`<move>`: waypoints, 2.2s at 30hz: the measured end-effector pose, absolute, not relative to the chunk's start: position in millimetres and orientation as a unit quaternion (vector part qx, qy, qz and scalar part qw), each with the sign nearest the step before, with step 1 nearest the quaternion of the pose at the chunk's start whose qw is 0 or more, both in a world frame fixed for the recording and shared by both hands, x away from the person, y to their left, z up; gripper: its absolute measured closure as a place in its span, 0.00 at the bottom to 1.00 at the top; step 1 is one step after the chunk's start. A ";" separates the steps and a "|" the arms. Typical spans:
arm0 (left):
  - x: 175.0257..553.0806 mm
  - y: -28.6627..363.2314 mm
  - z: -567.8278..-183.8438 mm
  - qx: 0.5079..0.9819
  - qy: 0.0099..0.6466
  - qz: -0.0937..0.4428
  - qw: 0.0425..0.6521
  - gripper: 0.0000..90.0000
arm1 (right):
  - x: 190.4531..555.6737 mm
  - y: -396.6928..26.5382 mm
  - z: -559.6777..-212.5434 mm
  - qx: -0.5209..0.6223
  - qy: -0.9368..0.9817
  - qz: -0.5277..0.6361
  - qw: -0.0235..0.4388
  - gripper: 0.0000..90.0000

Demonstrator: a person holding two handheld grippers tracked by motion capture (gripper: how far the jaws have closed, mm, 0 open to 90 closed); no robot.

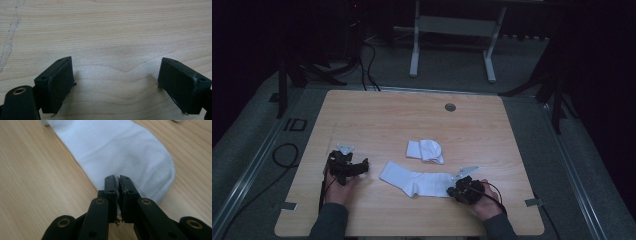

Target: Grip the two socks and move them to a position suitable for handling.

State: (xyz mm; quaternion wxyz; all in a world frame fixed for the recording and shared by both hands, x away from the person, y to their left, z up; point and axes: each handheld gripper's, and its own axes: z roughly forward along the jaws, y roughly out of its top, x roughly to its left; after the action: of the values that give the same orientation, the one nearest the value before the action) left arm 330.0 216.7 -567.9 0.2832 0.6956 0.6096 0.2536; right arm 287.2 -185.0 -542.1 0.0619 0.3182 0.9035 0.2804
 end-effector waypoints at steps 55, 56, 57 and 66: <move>329.9 216.4 -567.9 0.694 0.611 0.254 0.284 0.15 | 373.9 -99.2 -533.4 0.242 0.921 0.263 0.154 0.91; 329.9 216.4 -567.9 0.694 0.611 0.254 0.284 0.15 | 374.6 -101.1 -530.1 0.250 0.917 0.269 0.156 0.89; 330.0 216.3 -568.0 0.693 0.611 0.254 0.285 0.15 | 375.8 -103.1 -526.7 0.260 0.912 0.273 0.160 0.87; 329.9 216.4 -567.9 0.694 0.611 0.254 0.284 0.15 | 400.8 -117.5 -526.0 0.355 0.887 0.262 0.136 0.71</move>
State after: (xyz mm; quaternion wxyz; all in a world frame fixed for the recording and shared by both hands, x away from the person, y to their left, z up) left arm 329.9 216.4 -567.9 0.2840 0.6944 0.6106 0.2535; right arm 400.8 -117.5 -526.0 0.1364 0.3546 0.8873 0.2616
